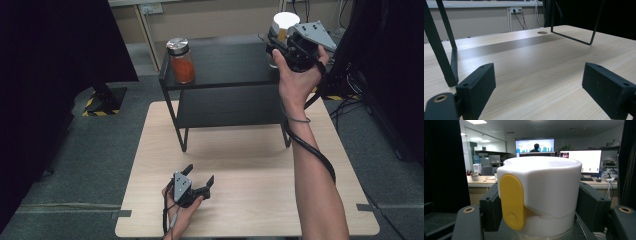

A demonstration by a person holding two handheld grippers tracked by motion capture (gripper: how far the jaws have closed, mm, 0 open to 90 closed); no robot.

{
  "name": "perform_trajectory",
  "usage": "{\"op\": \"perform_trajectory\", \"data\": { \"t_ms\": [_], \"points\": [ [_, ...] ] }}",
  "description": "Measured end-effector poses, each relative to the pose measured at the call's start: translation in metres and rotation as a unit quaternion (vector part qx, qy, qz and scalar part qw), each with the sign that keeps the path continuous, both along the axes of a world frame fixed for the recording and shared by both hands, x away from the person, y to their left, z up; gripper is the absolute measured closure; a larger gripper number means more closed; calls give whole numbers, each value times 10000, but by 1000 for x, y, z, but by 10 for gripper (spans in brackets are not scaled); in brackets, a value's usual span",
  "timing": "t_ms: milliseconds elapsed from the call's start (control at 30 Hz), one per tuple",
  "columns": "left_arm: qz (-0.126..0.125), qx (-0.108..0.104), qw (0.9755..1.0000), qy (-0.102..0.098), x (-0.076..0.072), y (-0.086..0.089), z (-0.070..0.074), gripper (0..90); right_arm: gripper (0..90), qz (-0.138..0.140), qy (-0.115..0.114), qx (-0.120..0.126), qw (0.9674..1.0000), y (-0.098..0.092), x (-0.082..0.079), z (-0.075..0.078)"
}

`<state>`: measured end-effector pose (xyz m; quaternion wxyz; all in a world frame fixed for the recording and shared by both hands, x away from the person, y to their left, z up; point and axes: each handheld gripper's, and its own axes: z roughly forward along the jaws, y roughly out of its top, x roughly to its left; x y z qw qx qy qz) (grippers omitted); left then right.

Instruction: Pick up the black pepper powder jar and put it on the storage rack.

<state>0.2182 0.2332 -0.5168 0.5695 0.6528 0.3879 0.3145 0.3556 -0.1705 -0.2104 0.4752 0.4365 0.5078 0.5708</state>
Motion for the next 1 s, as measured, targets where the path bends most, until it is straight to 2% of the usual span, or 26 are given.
{"op": "perform_trajectory", "data": {
  "t_ms": [567, 1000],
  "points": [
    [-10, 10, 10000, -10, 0, 0, 0, 112, 307, -118, 264, -135, 9995, -1, 16, 3],
    [-13, 12, 10000, -17, 0, -1, 0, 113, 304, -59, 188, -118, 9997, -4, 16, -3]
  ]
}}
